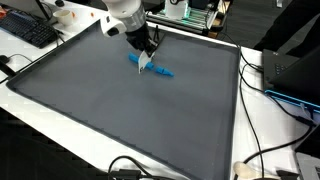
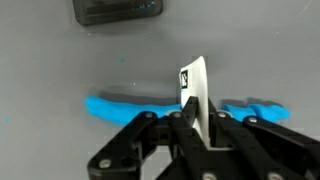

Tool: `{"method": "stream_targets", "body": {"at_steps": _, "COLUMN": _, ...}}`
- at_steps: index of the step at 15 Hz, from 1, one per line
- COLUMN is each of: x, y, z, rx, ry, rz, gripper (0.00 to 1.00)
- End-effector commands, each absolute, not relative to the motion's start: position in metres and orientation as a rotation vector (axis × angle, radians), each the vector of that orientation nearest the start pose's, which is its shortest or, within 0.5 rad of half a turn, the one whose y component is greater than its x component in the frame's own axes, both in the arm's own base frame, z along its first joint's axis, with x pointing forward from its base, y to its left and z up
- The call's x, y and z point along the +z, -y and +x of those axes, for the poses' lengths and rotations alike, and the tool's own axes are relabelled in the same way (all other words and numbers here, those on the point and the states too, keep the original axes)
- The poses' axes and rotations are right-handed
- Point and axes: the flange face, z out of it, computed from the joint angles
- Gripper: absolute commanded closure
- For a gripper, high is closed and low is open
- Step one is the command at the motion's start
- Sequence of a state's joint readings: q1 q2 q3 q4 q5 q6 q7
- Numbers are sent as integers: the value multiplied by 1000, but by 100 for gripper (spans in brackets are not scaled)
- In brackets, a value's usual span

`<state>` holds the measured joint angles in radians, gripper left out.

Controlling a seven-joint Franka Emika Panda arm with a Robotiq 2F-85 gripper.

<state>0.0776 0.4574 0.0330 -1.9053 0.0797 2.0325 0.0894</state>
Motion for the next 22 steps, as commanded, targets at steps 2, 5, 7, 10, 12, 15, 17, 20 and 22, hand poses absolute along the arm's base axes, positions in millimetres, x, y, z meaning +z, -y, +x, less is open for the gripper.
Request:
{"method": "stream_targets", "body": {"at_steps": 2, "x": 198, "y": -82, "z": 577, "rx": 628, "ry": 34, "rz": -3020, "gripper": 98}}
{"method": "stream_targets", "body": {"at_steps": 5, "x": 202, "y": -81, "z": 578, "rx": 637, "ry": 53, "rz": -3003, "gripper": 98}}
{"method": "stream_targets", "body": {"at_steps": 7, "x": 203, "y": -79, "z": 579, "rx": 648, "ry": 55, "rz": -3006, "gripper": 98}}
{"method": "stream_targets", "body": {"at_steps": 10, "x": 206, "y": -75, "z": 579, "rx": 675, "ry": 46, "rz": -2986, "gripper": 98}}
{"method": "stream_targets", "body": {"at_steps": 12, "x": 207, "y": -74, "z": 580, "rx": 686, "ry": 42, "rz": -2979, "gripper": 98}}
{"method": "stream_targets", "body": {"at_steps": 15, "x": 210, "y": -72, "z": 582, "rx": 682, "ry": 42, "rz": -2965, "gripper": 98}}
{"method": "stream_targets", "body": {"at_steps": 17, "x": 214, "y": -71, "z": 582, "rx": 672, "ry": 44, "rz": -2952, "gripper": 98}}
{"method": "stream_targets", "body": {"at_steps": 20, "x": 220, "y": -69, "z": 582, "rx": 657, "ry": 50, "rz": -2923, "gripper": 98}}
{"method": "stream_targets", "body": {"at_steps": 22, "x": 223, "y": -67, "z": 582, "rx": 651, "ry": 44, "rz": -2918, "gripper": 98}}
